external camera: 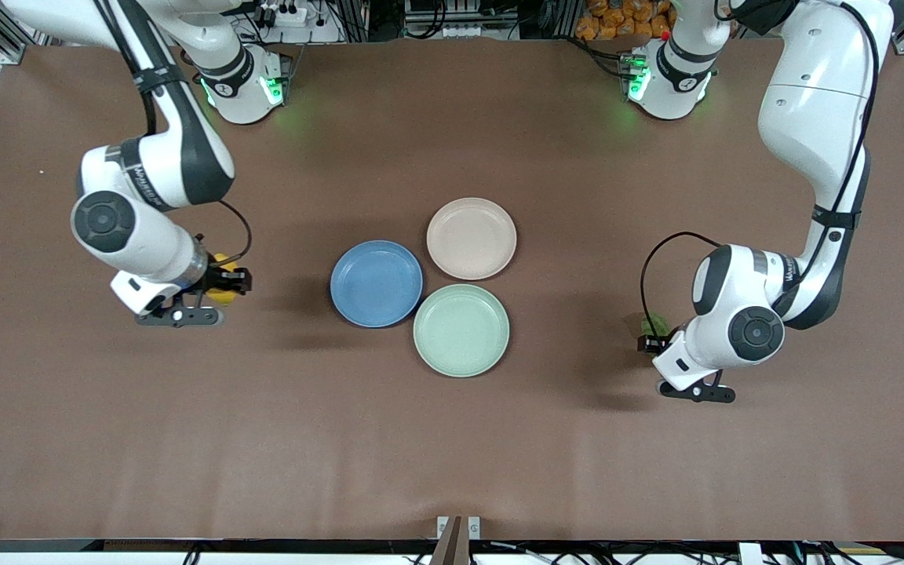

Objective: Pick lemon and lettuce from blue and beige plates
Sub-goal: 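Carry the lemon and lettuce away from the plates with both grippers, then lower the lettuce onto the table and open the left gripper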

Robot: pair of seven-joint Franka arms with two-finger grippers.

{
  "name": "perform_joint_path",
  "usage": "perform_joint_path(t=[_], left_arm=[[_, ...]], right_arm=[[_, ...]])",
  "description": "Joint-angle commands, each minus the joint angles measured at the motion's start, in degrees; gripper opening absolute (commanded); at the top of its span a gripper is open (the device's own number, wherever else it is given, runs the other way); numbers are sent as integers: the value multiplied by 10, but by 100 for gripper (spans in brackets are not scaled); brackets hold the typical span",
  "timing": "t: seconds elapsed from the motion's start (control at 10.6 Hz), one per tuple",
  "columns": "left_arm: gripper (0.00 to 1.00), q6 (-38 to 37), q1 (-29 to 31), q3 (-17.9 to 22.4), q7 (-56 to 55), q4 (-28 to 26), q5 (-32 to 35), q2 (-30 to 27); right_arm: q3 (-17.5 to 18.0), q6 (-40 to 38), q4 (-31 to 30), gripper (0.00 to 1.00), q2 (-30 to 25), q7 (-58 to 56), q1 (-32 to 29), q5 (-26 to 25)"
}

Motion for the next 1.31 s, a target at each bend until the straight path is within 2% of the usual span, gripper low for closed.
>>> perform_joint_path(t=[0.0, 0.09, 0.28, 0.75, 1.03, 1.22], left_arm=[[100, 4, 2, -5, 2, -3, 6, -17], [100, 3, 2, -8, -1, -4, 5, -21], [100, 3, -1, -8, -11, -5, 5, -31], [100, -2, -9, -9, -35, -7, 10, -77], [100, -26, -3, -8, -29, -30, 11, -125], [100, -36, 8, -3, -22, -71, 5, -164]], right_arm=[[-27, 8, -33, 24, -23, -60, -11, 20], [-36, 10, -39, 24, -25, -81, -13, 20], [-60, 68, -83, 24, -32, -114, -16, 26], [-75, 222, -182, 24, -24, -126, -24, 36], [-85, 225, -193, 24, -11, -125, -44, 39], [-86, 247, -193, 24, 14, -126, -57, 65]])
